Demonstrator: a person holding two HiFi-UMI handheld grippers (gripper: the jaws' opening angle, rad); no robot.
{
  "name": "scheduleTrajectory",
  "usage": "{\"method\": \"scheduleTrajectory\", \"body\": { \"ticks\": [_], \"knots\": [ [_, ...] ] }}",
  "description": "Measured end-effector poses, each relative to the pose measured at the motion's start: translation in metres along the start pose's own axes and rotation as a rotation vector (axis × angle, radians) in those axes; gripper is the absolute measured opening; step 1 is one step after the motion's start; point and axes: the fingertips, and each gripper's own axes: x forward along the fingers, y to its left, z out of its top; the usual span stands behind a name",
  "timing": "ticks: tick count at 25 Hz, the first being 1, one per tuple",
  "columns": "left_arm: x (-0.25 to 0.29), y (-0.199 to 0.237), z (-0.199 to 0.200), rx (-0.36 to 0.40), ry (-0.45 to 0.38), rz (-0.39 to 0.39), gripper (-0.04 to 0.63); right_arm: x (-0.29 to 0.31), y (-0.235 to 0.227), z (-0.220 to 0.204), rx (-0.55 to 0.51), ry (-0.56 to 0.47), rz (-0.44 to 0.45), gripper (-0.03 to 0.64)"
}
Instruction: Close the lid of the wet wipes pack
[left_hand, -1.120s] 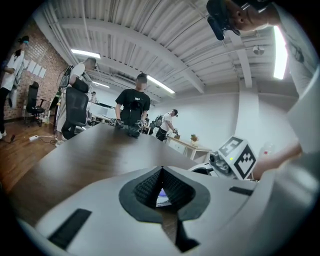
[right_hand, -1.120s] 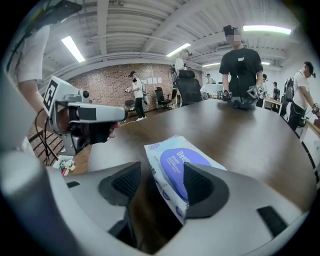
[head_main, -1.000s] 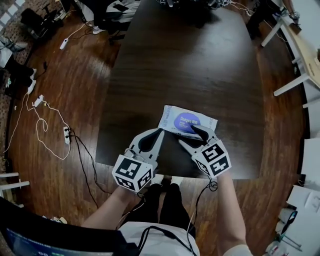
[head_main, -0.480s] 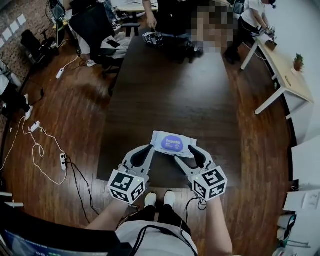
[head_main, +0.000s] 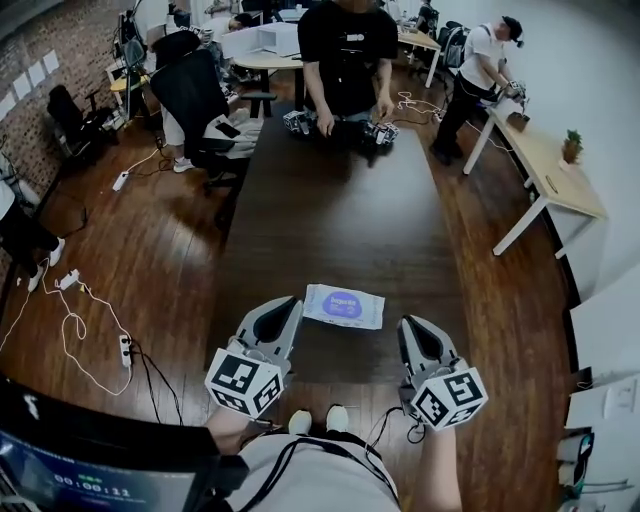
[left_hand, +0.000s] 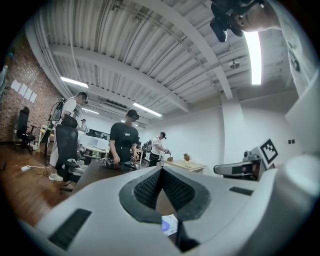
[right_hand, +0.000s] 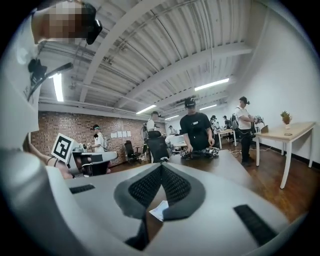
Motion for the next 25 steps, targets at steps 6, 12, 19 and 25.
{"method": "scheduleTrajectory", "body": {
  "ticks": [6, 12, 19, 25],
  "knots": [
    [-0.018, -0.007, -0.002, -0.003, -0.010, -0.031, -0.002, -0.019, 0.021, 0.006, -0.077, -0.014, -0.029, 0.006],
    [-0.023, -0.022, -0.016, -0.047, -0.004, -0.109, -0.003, -0.050, 0.030, 0.012, 0.023, -0.054, -0.059, 0.006],
    [-0.039, -0.044, 0.001, -0.026, -0.022, -0.124, -0.003, -0.078, 0.053, 0.031, 0.008, -0.103, -0.011, 0.006],
    [-0.081, -0.086, 0.003, -0.007, -0.054, -0.088, -0.002, -0.153, 0.082, 0.032, -0.063, -0.120, 0.002, 0.006]
  ]
}}
